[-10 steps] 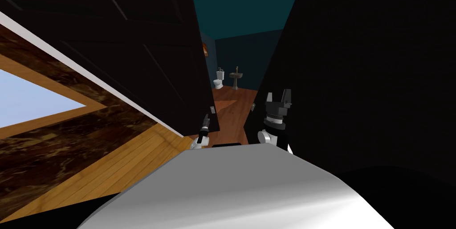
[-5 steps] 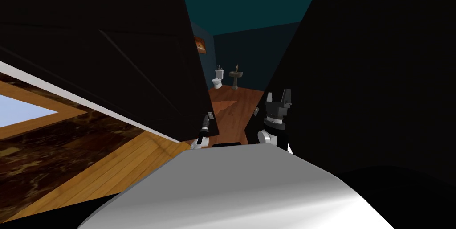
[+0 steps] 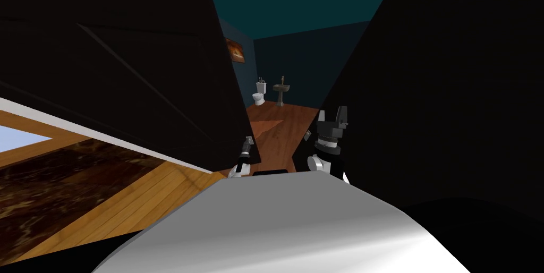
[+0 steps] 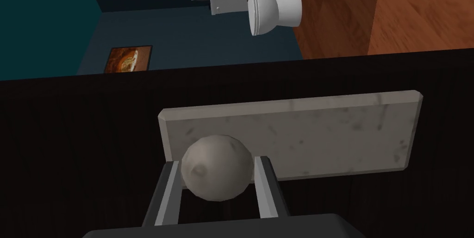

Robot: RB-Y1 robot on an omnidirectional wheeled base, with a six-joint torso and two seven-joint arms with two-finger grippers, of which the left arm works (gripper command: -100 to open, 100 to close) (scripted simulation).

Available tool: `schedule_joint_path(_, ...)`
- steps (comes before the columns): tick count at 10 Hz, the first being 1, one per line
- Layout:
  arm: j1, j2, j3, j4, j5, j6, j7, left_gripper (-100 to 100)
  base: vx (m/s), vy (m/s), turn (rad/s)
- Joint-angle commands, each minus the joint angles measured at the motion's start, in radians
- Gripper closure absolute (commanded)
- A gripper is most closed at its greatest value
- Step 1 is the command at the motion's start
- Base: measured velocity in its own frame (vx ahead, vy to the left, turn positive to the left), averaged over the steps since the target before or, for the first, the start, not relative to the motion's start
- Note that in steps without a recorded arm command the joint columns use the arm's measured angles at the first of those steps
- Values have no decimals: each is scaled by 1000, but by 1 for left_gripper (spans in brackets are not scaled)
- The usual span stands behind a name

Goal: Push the door open

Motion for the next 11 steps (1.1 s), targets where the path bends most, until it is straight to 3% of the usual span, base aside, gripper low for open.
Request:
schedule_joint_path(1, 1, 0, 0, 1, 0, 0, 0, 100, -21, 1, -5)
schedule_joint_path(4, 1, 0, 0, 1, 0, 0, 0, 100, -7, 0, 1)
schedule_joint_path(5, -4, 13, -8, 9, 9, 4, -8, 100, 82, 29, 143)
schedule_joint_path(8, -13, 23, -18, 17, 23, 6, -18, 100, 188, 3, 207)
schedule_joint_path(9, 1, 30, -24, -8, 19, 33, -19, -100, -66, 41, 108)
schedule_joint_path(11, -1, 31, -23, -11, 21, 36, -23, -100, -174, 35, 48)
